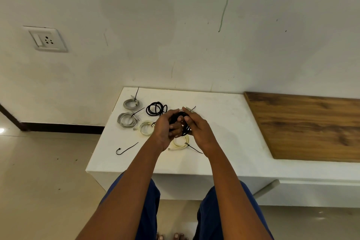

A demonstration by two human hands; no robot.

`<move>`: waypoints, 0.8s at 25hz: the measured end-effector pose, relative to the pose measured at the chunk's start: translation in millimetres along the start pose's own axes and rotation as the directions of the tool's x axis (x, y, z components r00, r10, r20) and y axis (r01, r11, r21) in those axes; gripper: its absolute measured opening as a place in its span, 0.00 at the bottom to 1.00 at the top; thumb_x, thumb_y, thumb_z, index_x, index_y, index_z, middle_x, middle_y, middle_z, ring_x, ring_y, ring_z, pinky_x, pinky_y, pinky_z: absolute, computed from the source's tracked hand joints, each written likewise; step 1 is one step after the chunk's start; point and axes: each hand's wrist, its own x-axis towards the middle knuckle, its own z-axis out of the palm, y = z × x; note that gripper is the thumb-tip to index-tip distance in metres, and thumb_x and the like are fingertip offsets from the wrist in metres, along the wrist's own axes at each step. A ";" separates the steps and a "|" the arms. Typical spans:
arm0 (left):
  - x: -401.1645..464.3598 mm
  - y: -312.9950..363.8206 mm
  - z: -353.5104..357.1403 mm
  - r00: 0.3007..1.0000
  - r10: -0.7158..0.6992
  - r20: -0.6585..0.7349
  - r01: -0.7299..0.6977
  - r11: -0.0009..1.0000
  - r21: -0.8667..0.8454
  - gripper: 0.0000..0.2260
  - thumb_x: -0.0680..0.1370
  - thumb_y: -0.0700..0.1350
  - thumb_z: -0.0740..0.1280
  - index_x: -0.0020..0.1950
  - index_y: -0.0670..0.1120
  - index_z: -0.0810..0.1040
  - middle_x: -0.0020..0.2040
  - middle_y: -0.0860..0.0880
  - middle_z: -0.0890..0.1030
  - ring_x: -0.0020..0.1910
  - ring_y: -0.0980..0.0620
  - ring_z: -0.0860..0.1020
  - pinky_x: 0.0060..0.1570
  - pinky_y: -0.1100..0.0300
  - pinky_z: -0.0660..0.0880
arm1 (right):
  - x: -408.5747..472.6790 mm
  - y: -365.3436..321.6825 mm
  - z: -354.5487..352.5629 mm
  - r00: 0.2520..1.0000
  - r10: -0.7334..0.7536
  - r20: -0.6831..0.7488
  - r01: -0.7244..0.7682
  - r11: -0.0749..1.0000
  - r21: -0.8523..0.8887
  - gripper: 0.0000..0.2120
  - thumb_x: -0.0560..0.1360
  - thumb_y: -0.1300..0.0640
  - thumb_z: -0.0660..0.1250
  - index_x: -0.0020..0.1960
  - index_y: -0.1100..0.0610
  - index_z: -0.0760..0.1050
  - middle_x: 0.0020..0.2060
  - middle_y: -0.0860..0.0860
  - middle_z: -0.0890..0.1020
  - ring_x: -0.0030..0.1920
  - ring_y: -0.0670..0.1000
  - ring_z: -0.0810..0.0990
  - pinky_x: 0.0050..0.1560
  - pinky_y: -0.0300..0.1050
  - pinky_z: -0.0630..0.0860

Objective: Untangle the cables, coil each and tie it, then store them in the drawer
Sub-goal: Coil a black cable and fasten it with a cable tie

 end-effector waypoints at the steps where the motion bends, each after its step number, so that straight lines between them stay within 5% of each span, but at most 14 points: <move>1: 0.3 -1.5 2.1 0.999 0.030 -0.039 -0.029 0.999 0.015 0.17 0.79 0.47 0.57 0.31 0.45 0.69 0.20 0.53 0.63 0.17 0.56 0.57 0.20 0.64 0.56 | 0.4 0.6 1.4 0.999 -0.029 -0.019 0.028 0.999 -0.031 0.17 0.81 0.60 0.56 0.69 0.55 0.70 0.56 0.53 0.78 0.58 0.52 0.76 0.60 0.45 0.75; 4: 1.6 -5.8 8.8 0.970 0.132 -0.203 -0.111 0.988 0.110 0.16 0.78 0.47 0.61 0.33 0.43 0.73 0.24 0.50 0.69 0.21 0.54 0.64 0.23 0.63 0.62 | 0.8 -0.3 5.1 0.990 -0.127 -0.064 0.115 0.979 -0.169 0.17 0.81 0.63 0.56 0.68 0.55 0.70 0.50 0.48 0.76 0.52 0.46 0.74 0.51 0.25 0.69; 6: 2.8 -7.8 10.0 0.939 0.212 -0.269 -0.152 0.962 0.228 0.15 0.78 0.48 0.62 0.34 0.43 0.77 0.25 0.50 0.72 0.24 0.52 0.68 0.30 0.61 0.67 | 0.8 -0.1 5.5 0.980 -0.174 -0.093 0.151 0.965 -0.216 0.18 0.80 0.66 0.55 0.68 0.57 0.70 0.48 0.48 0.75 0.49 0.46 0.74 0.49 0.23 0.67; 10: 2.0 -11.7 7.0 0.916 0.362 -0.175 -0.242 0.844 0.479 0.18 0.81 0.53 0.59 0.35 0.48 0.78 0.29 0.50 0.76 0.31 0.55 0.74 0.40 0.60 0.70 | -0.1 -1.1 1.9 0.972 -0.152 -0.177 0.125 0.980 -0.153 0.18 0.80 0.66 0.55 0.68 0.59 0.70 0.47 0.50 0.74 0.45 0.41 0.74 0.49 0.25 0.68; 16: -4.8 -19.5 -3.3 0.887 0.446 0.122 -0.358 0.495 0.792 0.12 0.82 0.55 0.53 0.51 0.52 0.72 0.36 0.58 0.75 0.34 0.68 0.75 0.36 0.75 0.68 | 2.6 -2.1 6.5 0.943 0.048 -0.329 -0.019 0.996 0.090 0.16 0.81 0.63 0.56 0.67 0.58 0.71 0.45 0.57 0.74 0.40 0.47 0.73 0.46 0.29 0.70; 20: -7.2 -16.8 -6.9 0.872 0.458 0.169 -0.362 0.375 0.853 0.09 0.83 0.51 0.51 0.52 0.50 0.69 0.40 0.59 0.73 0.37 0.63 0.74 0.36 0.73 0.67 | 2.9 -1.7 11.3 0.952 0.135 -0.276 -0.066 0.967 0.245 0.15 0.81 0.61 0.57 0.67 0.59 0.71 0.43 0.55 0.75 0.38 0.47 0.73 0.53 0.46 0.73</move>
